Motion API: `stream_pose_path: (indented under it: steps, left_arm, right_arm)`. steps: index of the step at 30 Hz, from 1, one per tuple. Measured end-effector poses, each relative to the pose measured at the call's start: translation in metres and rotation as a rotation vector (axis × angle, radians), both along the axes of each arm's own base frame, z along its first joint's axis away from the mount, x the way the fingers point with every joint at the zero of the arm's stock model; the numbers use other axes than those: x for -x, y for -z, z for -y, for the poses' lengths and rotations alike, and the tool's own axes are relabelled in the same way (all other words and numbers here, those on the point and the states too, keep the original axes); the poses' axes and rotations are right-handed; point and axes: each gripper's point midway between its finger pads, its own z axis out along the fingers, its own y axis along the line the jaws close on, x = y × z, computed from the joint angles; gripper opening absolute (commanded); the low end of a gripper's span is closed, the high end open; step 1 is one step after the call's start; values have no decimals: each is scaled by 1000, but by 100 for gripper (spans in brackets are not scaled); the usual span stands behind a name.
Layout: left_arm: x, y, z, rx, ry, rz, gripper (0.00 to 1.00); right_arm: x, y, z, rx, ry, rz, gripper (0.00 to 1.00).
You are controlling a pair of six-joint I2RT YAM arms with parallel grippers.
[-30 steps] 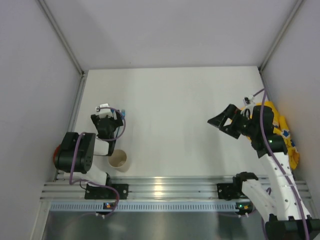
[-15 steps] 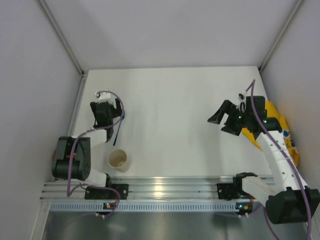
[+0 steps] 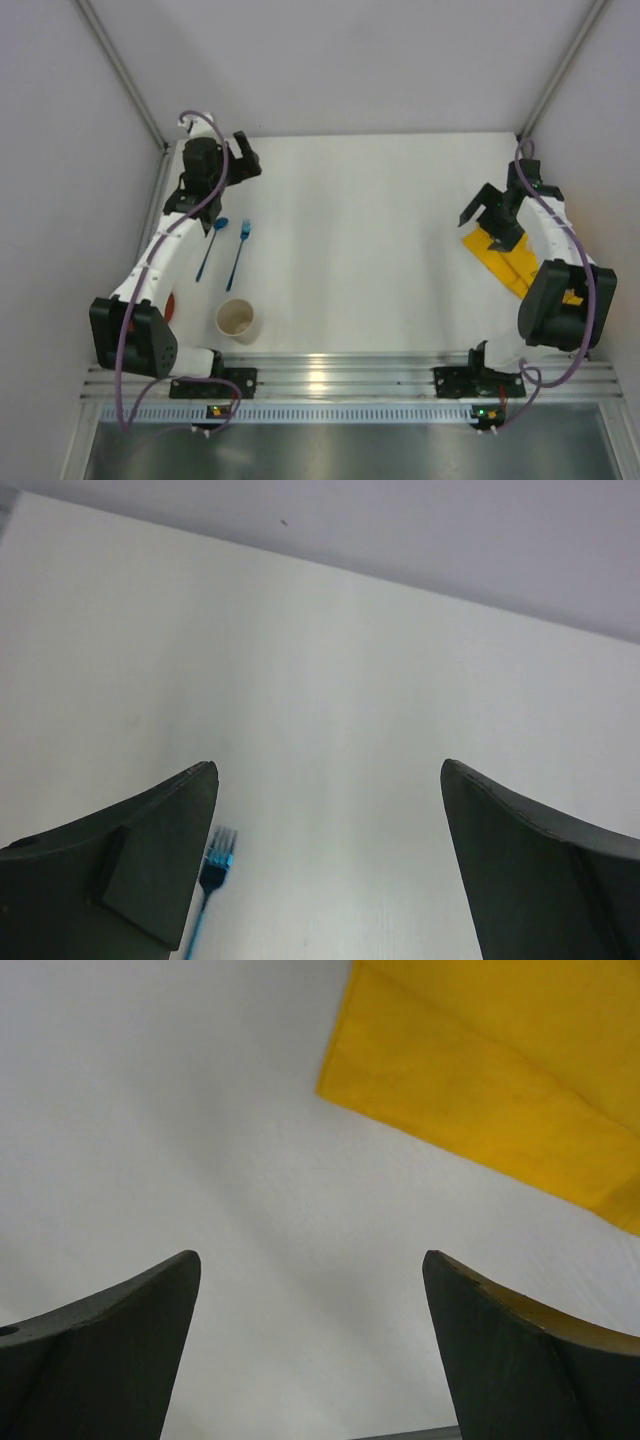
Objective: Set the dinner table for one person
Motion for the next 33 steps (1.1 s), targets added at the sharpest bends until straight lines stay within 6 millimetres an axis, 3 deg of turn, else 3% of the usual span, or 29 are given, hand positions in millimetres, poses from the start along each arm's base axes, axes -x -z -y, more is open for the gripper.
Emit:
stream_pose_path:
  steps: [4,7,9,15,20,22,28,30,33]
  left_arm:
    - [15,28,59,2,136,-120,98]
    - [33,42,100,-26,225,-214,98]
    - [38,42,115,-33,256,-245,99]
    - [48,53,107,-28,232,-321,99]
    - [62,52,102,-39,241,-312,99]
    - [70,49,97,-38,245,-299,98]
    - [75,30,86,-29,249,-247,99]
    - [76,30,87,-29,257,-248,99]
    - [77,33,87,-30,259,-258,99]
  right_arm:
    - [-3,33,26,15,64,-94,91]
    - [-10,51,28,14,61,-132,89]
    - [-12,61,29,12,59,-150,89]
    - [-24,82,35,27,56,-185,85]
    - [-41,95,45,67,55,-204,72]
    - [-48,100,48,89,54,-212,63]
    - [-61,106,47,227,-3,-266,52]
    - [-64,105,37,279,-50,-274,44]
    - [-64,105,19,333,-117,-284,19]
